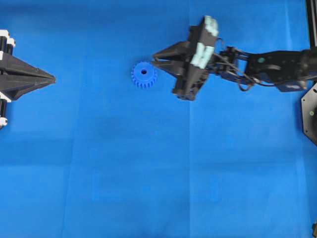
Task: Insert the shaft placed at a random location into the center hole of the small gear at another random location.
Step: 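Lift the shaft and carry it left over the blue gear's hole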
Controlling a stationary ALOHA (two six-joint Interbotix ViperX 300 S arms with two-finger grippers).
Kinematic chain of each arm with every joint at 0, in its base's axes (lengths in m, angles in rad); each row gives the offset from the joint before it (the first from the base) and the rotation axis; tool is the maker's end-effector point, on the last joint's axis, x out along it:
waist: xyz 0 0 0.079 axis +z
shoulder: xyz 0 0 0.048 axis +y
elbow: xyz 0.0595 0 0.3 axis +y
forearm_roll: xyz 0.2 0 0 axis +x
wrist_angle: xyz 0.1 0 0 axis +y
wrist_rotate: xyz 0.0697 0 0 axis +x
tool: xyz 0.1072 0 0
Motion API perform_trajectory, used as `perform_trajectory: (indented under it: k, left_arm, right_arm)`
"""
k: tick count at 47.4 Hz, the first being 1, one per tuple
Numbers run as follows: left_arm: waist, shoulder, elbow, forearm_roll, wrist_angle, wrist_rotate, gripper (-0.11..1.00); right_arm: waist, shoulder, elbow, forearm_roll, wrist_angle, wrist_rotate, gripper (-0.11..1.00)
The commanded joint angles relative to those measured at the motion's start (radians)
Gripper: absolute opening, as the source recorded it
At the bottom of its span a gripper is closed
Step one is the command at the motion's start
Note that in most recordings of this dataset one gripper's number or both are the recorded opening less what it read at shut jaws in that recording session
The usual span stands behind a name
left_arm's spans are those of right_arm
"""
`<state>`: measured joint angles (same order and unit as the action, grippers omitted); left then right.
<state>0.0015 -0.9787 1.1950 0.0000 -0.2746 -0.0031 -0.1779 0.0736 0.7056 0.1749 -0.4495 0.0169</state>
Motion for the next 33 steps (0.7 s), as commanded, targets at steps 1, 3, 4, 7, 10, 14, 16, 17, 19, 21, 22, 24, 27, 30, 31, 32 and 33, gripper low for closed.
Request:
perform_trajectory:
  k: [1,3,4,7,10,14,16,17,19,21,22,24,27,30,31,32,33]
  left_arm:
    - [0.000,0.006,-0.008,0.002,-0.003,-0.002,0.00]
    - [0.000,0.006,-0.008,0.002,-0.003,-0.002,0.00]
    - [0.002,0.005,-0.008,0.002,-0.003,-0.002,0.00]
    - [0.000,0.005,-0.008,0.002,-0.003,-0.002,0.00]
    - [0.000,0.005,-0.008,0.002,-0.005,-0.002,0.00]
    - [0.000,0.005,-0.008,0.002,-0.003,-0.002,0.00]
    - [0.000,0.005,-0.008,0.002,-0.005,-0.002,0.00]
    - [0.000,0.005,-0.008,0.002,-0.005,-0.002,0.00]
    - [0.000,0.005,-0.008,0.002,-0.003,-0.002,0.00]
    - [0.002,0.005,-0.008,0.002,-0.003,-0.002,0.00]
    - [0.000,0.005,-0.008,0.003,-0.003,-0.002,0.00]
    - [0.000,0.005,-0.006,0.002,-0.003,-0.002,0.00]
    - [0.002,0.005,-0.008,0.002,-0.005,-0.002,0.00]
    - [0.000,0.005,-0.008,0.002,-0.003,-0.002,0.00]
    - [0.000,0.005,-0.008,0.002,-0.003,-0.002,0.00]
    - [0.000,0.005,-0.008,0.002,-0.005,-0.002,0.00]
    - [0.000,0.005,-0.008,0.002,-0.003,-0.002,0.00]
  right_arm:
    - [0.006,0.014,-0.075,-0.002,0.028,-0.006,0.03]
    - [0.008,0.025,-0.092,-0.003,0.038,-0.009,0.03]
    - [0.009,0.028,-0.100,-0.002,0.041,-0.009,0.03]
    - [0.009,0.037,-0.112,-0.002,0.046,-0.009,0.03]
    - [0.009,0.038,-0.115,-0.002,0.048,-0.011,0.03]
    - [0.009,0.038,-0.115,-0.002,0.046,-0.011,0.03]
    - [0.009,0.038,-0.114,-0.002,0.048,-0.009,0.03]
    - [0.009,0.040,-0.114,-0.002,0.046,-0.009,0.03]
    - [0.009,0.041,-0.112,-0.002,0.048,-0.009,0.03]
    - [0.009,0.046,-0.112,0.000,0.048,-0.009,0.03]
    - [0.009,0.049,-0.110,0.002,0.048,-0.009,0.03]
    - [0.009,0.058,-0.110,0.003,0.046,-0.009,0.03]
    - [0.009,0.074,-0.110,0.005,0.043,-0.009,0.03]
    - [0.009,0.094,-0.110,0.006,0.037,-0.009,0.03]
    - [0.009,0.098,-0.110,0.008,0.034,-0.009,0.03]
    - [0.009,0.103,-0.109,0.008,0.032,-0.009,0.03]
    - [0.009,0.106,-0.110,0.009,0.031,-0.009,0.03]
